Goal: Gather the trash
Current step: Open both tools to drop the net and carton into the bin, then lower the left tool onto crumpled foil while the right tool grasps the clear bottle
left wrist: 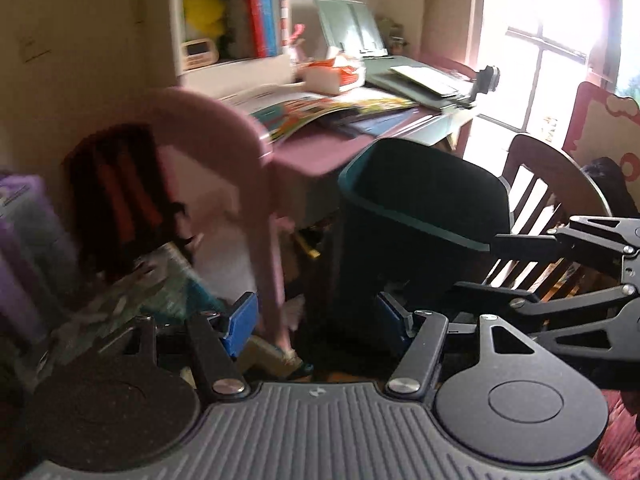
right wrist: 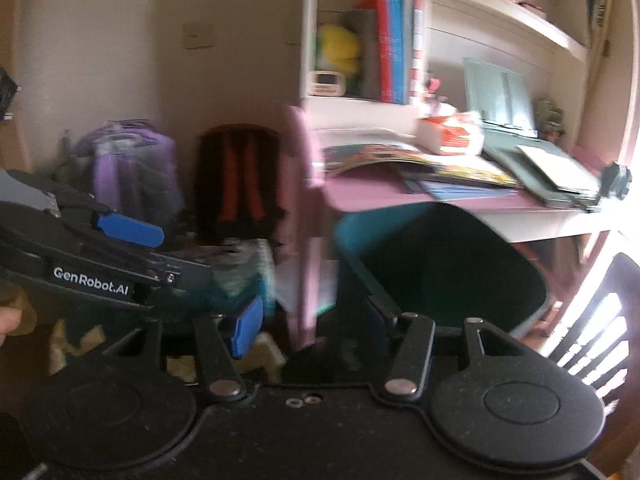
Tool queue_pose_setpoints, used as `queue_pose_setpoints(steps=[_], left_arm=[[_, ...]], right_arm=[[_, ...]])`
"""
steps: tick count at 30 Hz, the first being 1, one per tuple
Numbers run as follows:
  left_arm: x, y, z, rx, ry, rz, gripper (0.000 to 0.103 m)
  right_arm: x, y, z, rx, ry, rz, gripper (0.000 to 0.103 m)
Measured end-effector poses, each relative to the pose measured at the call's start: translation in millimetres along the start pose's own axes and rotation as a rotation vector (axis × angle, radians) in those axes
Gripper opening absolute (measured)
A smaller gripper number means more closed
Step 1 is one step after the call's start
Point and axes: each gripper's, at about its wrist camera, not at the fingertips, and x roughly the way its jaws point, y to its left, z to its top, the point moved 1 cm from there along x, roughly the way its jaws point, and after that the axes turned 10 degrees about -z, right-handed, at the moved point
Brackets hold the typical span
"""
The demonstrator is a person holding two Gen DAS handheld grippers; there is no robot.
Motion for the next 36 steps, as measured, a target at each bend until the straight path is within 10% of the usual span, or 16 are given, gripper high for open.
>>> queue_pose_setpoints(steps=[15,36], left_arm=[[-57,146,-142,-0.219,0.009,0.194,0.071],[68,354,-372,-0.387,0.253,0.254,0.092]], right_arm=[[51,166,-45,-0.109,0.078,0.368,0.057],[280,348,-209,-0.173,0.43,0.462,0.061]])
